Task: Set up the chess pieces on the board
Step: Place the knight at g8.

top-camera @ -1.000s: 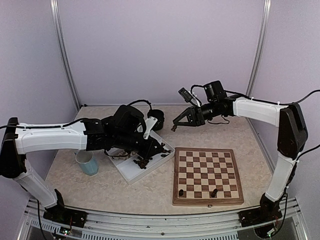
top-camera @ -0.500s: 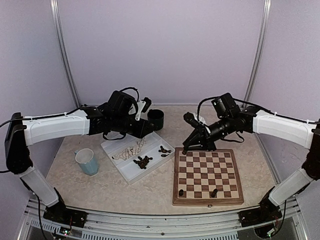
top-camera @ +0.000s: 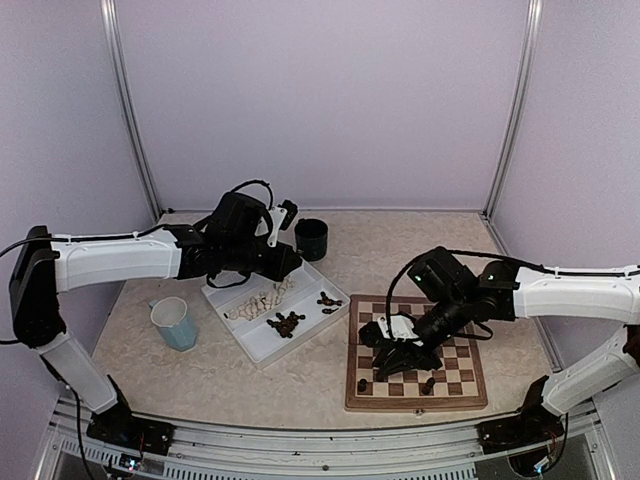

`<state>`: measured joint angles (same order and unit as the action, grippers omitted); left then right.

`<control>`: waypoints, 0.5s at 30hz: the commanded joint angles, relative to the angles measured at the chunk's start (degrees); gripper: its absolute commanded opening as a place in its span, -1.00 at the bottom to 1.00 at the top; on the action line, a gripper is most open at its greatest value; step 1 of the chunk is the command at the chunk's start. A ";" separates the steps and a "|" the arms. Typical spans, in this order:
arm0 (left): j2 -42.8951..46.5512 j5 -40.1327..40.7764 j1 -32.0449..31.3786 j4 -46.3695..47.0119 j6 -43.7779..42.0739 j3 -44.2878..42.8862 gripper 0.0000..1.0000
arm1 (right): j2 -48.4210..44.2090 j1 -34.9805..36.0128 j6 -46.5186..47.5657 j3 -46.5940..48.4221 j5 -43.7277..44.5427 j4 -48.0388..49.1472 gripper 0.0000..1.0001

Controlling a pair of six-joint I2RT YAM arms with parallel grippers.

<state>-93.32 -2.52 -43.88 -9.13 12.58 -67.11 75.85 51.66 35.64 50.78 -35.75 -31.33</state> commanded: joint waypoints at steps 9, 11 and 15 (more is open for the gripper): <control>7.35 6.46 -2.97 -0.83 2.93 2.17 -1.00 | 0.38 6.36 3.89 -8.60 7.66 9.31 -0.96; 7.89 6.83 -2.97 -1.23 3.13 2.29 -1.00 | 0.83 6.36 3.89 -9.00 7.63 9.75 -0.96; 8.88 6.96 -3.12 -1.25 3.54 2.93 -1.00 | 0.90 6.35 3.82 -9.57 8.79 10.73 -0.96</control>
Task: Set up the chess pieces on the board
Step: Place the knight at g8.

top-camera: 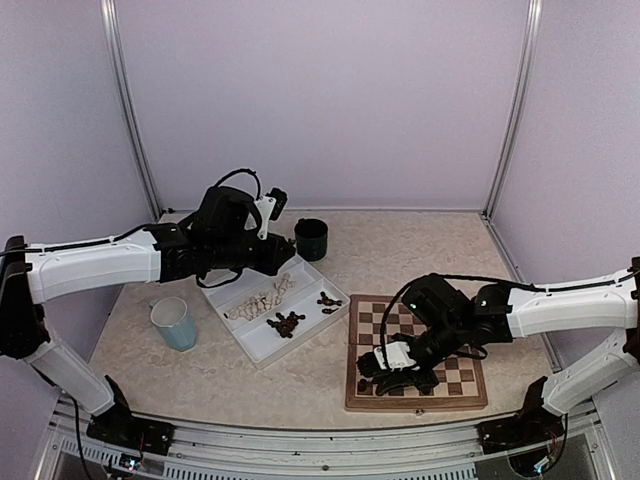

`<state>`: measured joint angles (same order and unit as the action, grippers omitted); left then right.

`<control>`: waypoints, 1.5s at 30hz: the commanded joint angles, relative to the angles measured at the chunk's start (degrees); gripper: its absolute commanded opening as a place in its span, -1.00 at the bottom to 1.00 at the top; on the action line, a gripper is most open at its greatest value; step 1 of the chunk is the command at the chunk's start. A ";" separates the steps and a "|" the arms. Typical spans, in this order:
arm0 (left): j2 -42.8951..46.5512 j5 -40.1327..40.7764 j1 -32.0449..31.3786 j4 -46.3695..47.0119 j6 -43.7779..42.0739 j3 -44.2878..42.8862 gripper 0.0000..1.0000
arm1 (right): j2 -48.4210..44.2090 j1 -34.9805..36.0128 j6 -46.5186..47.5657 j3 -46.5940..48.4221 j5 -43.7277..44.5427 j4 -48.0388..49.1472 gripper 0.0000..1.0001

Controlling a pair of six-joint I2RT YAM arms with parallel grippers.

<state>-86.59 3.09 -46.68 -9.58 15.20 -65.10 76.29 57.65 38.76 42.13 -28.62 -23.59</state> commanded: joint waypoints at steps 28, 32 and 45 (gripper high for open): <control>1.77 1.32 -1.14 0.35 1.23 3.04 -1.00 | 4.19 0.40 1.44 -2.58 5.22 5.42 -0.87; 1.71 1.25 -1.07 0.40 1.15 3.22 -1.00 | 4.22 0.37 1.50 -2.66 4.93 5.01 -0.68; 1.45 -10.65 -1.05 -3.86 -1.59 1.04 -1.00 | -0.16 -2.00 -0.34 5.04 1.23 -1.60 -0.14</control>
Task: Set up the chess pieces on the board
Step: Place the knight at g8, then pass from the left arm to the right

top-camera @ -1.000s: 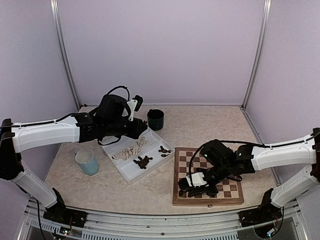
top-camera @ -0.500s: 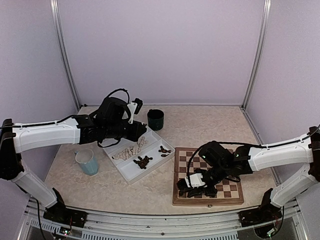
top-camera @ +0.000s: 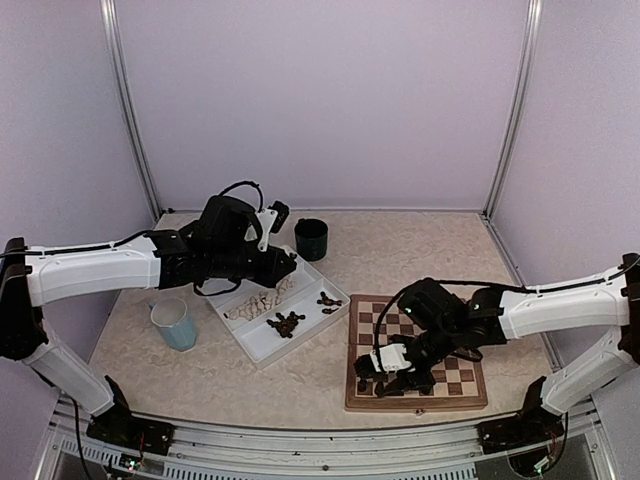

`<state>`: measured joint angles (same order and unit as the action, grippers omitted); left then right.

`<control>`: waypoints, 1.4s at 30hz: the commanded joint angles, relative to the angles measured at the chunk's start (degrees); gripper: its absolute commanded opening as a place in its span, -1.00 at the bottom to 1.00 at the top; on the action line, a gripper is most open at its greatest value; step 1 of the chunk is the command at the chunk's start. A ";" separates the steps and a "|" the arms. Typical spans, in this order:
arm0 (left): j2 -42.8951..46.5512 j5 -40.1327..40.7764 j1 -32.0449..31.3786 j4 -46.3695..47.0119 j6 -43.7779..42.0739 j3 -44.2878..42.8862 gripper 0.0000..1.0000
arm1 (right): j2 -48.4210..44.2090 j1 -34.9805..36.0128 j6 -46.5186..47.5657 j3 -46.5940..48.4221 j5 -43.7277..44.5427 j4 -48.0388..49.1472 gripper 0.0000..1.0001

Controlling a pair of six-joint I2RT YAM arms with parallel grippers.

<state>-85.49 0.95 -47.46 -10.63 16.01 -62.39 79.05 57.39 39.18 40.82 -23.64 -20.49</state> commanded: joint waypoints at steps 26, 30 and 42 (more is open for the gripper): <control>-10.69 -47.74 -5.44 -9.17 -2.95 -8.92 -0.94 | 4.56 -0.31 14.79 26.69 6.81 -12.62 -0.03; -12.25 -48.12 -6.04 -8.86 -2.34 -9.51 -0.93 | 5.42 1.10 15.52 26.38 7.81 -12.62 -0.04; -14.56 -48.68 -6.06 -10.36 -2.44 -11.79 -0.88 | 6.41 2.91 16.24 24.23 13.04 -10.16 -0.81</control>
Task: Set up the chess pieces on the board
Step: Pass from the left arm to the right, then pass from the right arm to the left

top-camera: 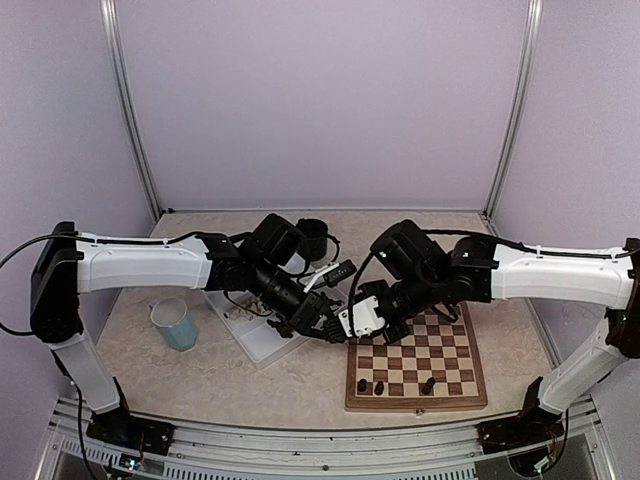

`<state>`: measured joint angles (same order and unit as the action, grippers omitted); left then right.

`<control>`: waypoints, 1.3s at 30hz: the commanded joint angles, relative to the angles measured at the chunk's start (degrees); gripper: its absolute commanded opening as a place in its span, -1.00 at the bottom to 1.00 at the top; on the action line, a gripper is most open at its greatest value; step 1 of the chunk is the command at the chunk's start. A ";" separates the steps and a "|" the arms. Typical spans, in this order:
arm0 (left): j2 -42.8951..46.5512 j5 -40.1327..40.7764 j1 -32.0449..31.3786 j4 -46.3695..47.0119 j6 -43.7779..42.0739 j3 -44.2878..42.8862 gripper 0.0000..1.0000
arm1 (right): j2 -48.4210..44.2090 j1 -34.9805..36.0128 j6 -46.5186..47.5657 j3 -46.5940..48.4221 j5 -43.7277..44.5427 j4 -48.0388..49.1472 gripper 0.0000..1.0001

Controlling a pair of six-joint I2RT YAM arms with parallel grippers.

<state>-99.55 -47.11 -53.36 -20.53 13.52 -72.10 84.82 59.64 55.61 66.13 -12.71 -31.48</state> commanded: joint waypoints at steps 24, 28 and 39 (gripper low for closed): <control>23.55 52.90 -11.99 43.48 -2.01 21.53 -0.18 | -1.28 -22.32 -38.78 -5.56 -49.55 18.36 -0.95; 19.73 50.87 -12.31 43.85 -2.48 19.46 -0.17 | -1.36 -23.42 -40.58 -5.87 -52.23 20.30 -0.94; 15.34 48.80 -12.80 44.40 -3.24 16.72 -0.17 | -1.67 -23.44 -40.61 -6.94 -52.52 21.19 -0.90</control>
<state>-83.37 1.98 -65.73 21.45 11.51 -53.01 83.35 36.34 15.77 59.94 -63.18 -11.86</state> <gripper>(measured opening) 0.416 0.125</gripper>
